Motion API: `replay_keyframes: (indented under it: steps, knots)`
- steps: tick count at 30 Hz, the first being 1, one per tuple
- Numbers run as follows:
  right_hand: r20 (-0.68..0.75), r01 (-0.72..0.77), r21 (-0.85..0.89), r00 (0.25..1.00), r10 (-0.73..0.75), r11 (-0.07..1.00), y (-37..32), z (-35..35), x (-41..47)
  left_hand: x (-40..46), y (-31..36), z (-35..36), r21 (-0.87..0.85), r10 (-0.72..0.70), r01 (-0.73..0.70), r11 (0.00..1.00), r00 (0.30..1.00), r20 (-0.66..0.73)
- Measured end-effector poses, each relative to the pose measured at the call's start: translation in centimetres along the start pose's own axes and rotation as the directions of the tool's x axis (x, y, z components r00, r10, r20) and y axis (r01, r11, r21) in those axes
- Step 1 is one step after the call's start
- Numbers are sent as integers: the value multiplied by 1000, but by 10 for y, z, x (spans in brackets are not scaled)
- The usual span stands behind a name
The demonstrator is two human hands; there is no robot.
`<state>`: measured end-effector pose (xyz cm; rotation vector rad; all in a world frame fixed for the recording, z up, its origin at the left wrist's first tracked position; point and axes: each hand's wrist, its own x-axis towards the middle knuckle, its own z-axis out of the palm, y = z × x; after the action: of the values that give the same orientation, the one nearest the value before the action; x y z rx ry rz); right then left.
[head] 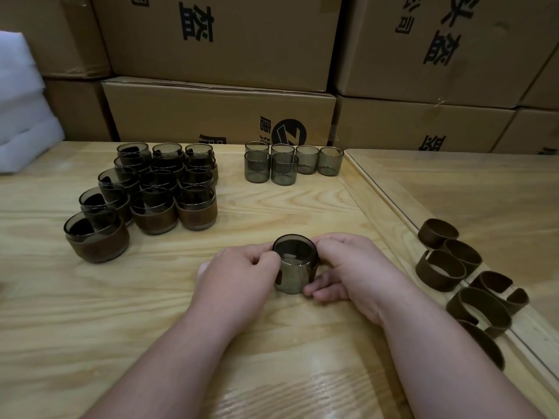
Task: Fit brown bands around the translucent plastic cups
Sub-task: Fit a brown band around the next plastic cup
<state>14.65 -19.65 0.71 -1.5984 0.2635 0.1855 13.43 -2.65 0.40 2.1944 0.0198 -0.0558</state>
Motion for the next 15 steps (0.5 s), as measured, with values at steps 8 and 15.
replay_keyframes:
  steps: [8,15]
  knots:
    - [-73,151,58,987,-146,987,4,5,-5,4,-10,9,53,99,-92,994,987,-129]
    - [-7,388,-51,921,-388,920,12,8,-5,4,-12,8,-225,111,-154,962,975,-195]
